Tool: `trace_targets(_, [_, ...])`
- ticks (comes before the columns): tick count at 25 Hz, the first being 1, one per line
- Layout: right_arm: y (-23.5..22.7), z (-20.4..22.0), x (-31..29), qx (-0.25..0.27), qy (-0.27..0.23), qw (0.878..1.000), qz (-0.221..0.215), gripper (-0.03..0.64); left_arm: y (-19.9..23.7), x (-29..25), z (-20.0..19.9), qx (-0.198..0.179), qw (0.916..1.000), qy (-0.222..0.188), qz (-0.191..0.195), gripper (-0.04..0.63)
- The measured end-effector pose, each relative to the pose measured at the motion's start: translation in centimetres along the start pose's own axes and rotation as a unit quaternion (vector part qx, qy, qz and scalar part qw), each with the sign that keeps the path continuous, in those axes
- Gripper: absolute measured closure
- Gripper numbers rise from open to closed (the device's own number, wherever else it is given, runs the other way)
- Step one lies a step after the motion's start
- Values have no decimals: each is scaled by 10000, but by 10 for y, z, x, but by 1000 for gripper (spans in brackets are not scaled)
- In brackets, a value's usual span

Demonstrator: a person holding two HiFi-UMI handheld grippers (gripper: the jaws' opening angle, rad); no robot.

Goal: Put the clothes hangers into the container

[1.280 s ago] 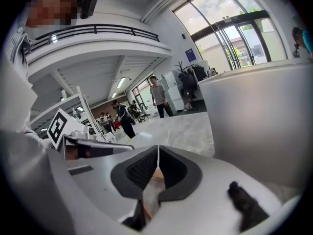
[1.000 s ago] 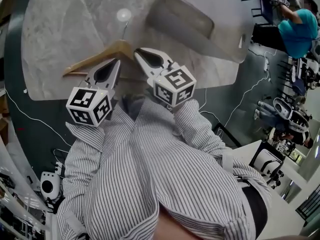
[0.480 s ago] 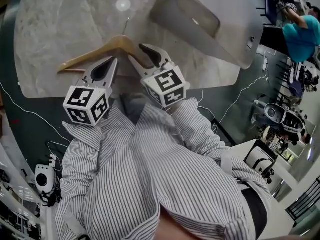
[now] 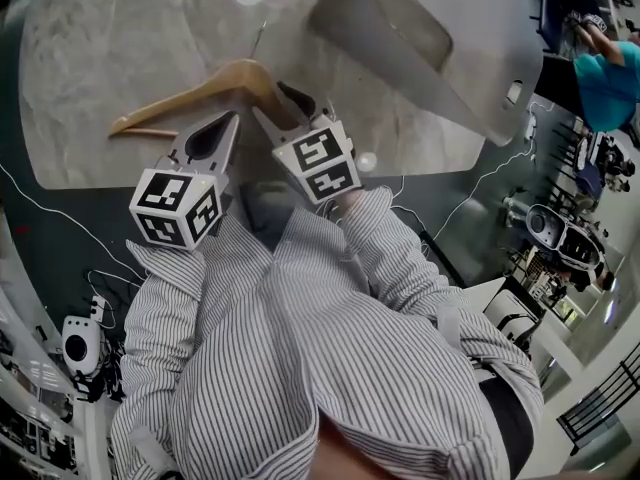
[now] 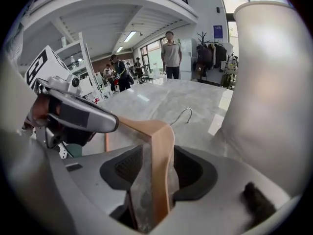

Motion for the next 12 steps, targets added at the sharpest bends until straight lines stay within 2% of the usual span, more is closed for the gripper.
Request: trace_targets(12, [-4,14,-17,9,371,9992,121,420,4,-2,6,97,9999,35,-11,586])
Point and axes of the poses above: the fingertips, and each gripper's own axes: x backward along the fingers, y to its left, z out of its underside, the point moved 1 cm from there along x, backward along the fingers, and after that the axes turned 7 degrees about -z, right-handed, at the moved point
